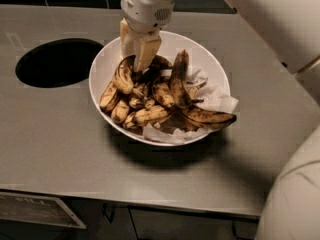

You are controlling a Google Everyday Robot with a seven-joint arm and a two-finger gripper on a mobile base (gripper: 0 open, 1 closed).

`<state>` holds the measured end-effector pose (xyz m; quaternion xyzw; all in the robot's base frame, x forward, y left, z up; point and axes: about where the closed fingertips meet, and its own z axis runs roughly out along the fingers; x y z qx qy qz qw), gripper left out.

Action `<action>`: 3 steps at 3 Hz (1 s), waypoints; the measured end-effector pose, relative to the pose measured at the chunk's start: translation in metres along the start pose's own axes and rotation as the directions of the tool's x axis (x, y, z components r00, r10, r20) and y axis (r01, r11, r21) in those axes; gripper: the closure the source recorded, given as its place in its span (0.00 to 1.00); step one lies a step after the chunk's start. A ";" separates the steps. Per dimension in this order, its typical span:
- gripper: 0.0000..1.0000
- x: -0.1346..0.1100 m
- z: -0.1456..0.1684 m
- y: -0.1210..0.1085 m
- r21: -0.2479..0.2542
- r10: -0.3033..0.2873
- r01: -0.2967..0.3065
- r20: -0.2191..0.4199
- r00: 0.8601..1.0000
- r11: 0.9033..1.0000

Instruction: Pick banana from white bowl

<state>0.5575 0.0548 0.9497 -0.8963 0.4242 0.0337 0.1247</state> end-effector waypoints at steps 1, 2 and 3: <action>1.00 -0.004 -0.007 -0.006 0.043 0.007 -0.006 -0.007 1.000 0.999; 1.00 -0.017 -0.028 -0.004 0.098 0.020 -0.016 -0.040 0.999 0.995; 1.00 -0.033 -0.053 0.004 0.156 0.020 -0.009 -0.068 0.997 0.988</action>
Offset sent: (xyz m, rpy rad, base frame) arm -0.0331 0.0004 0.0600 0.0115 -0.1394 -0.0727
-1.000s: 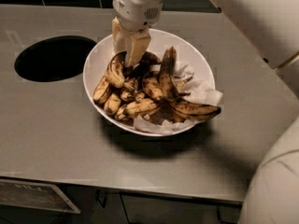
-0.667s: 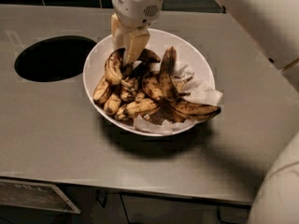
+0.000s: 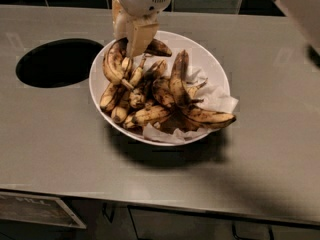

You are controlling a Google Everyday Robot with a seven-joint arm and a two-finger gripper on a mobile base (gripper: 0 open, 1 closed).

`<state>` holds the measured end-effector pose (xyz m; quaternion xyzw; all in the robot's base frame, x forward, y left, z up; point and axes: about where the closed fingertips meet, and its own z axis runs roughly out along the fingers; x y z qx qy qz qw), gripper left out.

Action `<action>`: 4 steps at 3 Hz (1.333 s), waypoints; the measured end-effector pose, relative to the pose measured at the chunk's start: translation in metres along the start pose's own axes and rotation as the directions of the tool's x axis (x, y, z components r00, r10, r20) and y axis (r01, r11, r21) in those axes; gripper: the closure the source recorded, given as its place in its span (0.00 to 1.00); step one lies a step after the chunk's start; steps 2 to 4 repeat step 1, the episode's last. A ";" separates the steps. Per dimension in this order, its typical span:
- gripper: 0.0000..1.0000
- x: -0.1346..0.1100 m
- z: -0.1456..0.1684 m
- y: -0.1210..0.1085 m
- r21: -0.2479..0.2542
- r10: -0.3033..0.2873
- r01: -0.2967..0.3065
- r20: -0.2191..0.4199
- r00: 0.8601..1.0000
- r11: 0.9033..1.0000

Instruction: Pick banana from white bowl

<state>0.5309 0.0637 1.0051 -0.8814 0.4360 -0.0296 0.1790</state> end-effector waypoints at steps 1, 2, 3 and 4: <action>1.00 -0.013 -0.024 0.005 0.065 -0.027 0.027 -0.009 1.000 0.997; 1.00 -0.013 -0.024 0.005 0.065 -0.027 0.027 -0.009 1.000 0.997; 1.00 -0.013 -0.024 0.005 0.065 -0.027 0.027 -0.009 1.000 0.997; 1.00 -0.013 -0.024 0.005 0.065 -0.027 0.027 -0.009 1.000 0.997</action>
Offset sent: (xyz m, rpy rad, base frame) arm 0.0000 0.0000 0.0000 0.0000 0.0000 0.0000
